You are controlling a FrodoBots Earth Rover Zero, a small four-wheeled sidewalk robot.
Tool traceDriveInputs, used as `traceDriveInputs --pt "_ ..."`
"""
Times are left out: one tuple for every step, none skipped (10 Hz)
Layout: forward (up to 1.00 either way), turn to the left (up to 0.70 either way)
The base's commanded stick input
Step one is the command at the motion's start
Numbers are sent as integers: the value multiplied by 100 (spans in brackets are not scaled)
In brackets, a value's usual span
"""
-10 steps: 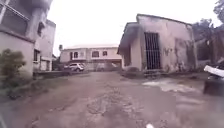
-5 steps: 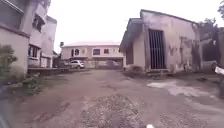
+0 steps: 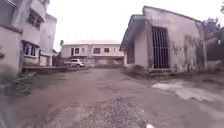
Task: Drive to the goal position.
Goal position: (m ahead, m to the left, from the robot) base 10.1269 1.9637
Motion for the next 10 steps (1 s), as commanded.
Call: traceDriveInputs --pt "70 35" --pt "70 35" --pt "70 0" --pt "70 0" --pt "70 0" --pt "70 0" --pt "70 0" --pt "70 0" --pt "70 0" --pt "70 0"
